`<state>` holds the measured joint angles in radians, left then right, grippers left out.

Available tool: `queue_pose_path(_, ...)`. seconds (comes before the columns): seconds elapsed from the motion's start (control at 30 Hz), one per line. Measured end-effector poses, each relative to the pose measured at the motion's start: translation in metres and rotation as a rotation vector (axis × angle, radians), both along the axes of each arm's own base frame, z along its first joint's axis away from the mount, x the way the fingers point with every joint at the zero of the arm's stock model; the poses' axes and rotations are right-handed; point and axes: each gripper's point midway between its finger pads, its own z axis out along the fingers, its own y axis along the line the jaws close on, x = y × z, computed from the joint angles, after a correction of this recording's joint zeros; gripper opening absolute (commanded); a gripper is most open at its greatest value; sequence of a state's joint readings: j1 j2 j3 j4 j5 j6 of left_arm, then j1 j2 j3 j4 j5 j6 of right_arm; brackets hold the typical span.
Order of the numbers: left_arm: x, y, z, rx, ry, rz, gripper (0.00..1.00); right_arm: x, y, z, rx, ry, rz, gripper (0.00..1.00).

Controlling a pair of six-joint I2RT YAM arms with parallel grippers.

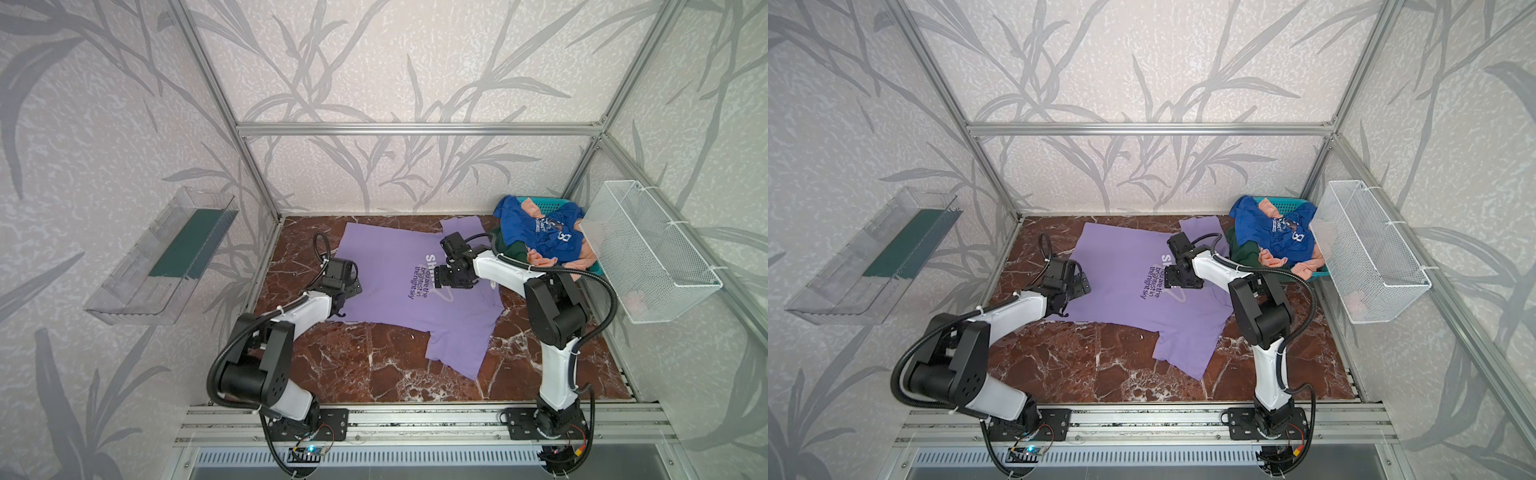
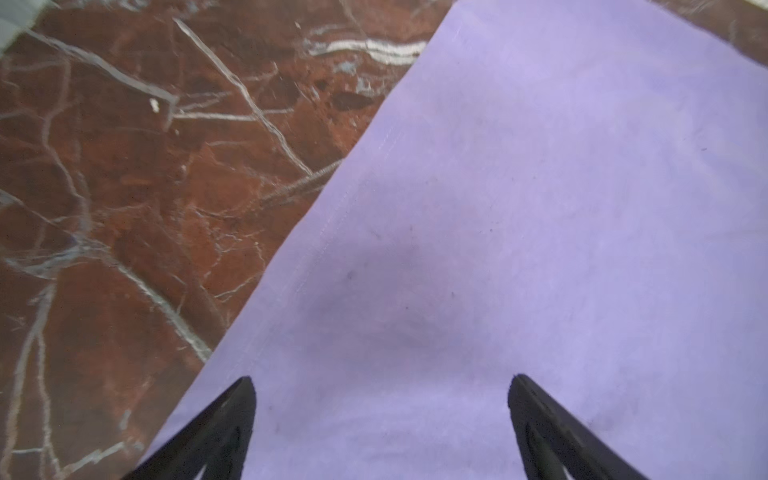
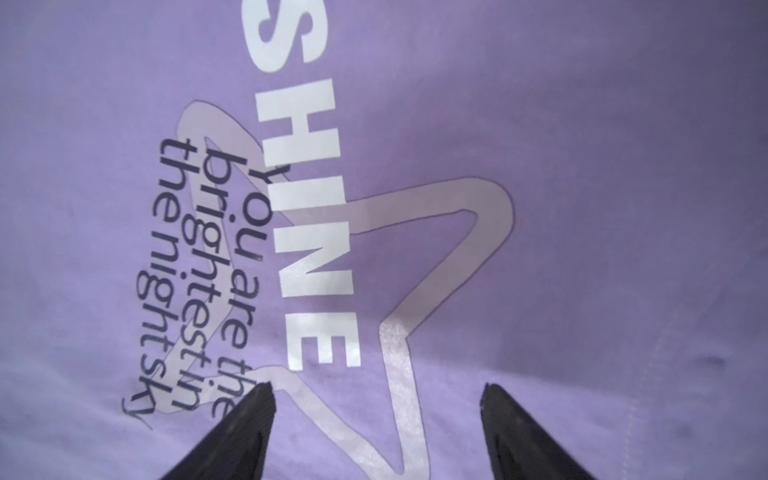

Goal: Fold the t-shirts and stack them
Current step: 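Press both grippers onto the shirt and smooth it flat toward the robot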

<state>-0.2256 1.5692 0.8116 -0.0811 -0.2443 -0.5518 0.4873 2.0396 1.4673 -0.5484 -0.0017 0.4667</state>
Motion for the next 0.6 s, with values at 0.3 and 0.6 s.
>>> queue_pose_path(0.3,0.017,-0.018,-0.025,-0.094,0.076,0.011,0.86,0.007,0.002,-0.014,-0.032,0.026,0.017,0.8)
queue_pose_path(0.6,-0.001,-0.008,-0.038,-0.143,0.082,0.142,0.83,0.012,0.007,-0.016,-0.054,0.031,0.064,0.8)
